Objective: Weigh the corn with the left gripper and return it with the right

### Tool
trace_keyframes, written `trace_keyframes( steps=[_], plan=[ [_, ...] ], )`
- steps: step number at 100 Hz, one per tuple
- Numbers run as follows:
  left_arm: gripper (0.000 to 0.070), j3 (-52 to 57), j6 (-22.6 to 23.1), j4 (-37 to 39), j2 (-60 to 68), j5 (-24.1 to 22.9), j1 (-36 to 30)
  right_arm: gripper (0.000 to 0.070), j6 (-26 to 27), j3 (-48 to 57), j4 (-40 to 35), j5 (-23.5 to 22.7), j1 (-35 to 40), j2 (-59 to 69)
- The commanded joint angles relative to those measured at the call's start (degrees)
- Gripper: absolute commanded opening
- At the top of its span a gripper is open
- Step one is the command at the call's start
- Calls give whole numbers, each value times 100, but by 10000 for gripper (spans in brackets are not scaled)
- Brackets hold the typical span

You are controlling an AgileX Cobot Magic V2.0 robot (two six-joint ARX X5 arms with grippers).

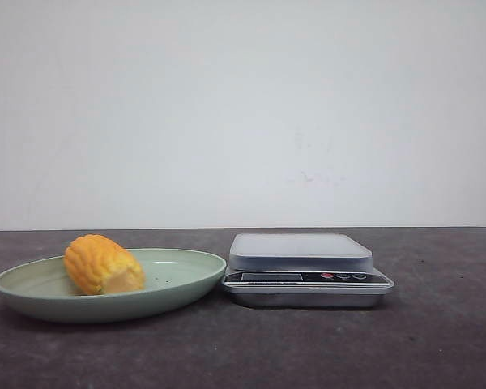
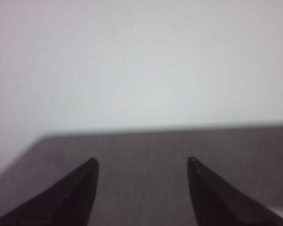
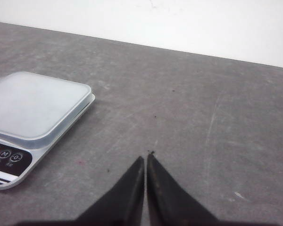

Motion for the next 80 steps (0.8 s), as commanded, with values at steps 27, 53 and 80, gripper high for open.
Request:
trace_keyframes(
  steps=[27,53,80],
  plan=[
    [348,-1593,-494,675,-177,1285,811,3,66,-2,57,4,0,-4],
    [348,-2199,-299,894,-286,1246,927,4,63,-2,55,4,-2,-4],
    [348,-2715,-817,1392,-286,1252,927,3,63,-2,57,4,-2,-4]
  ],
)
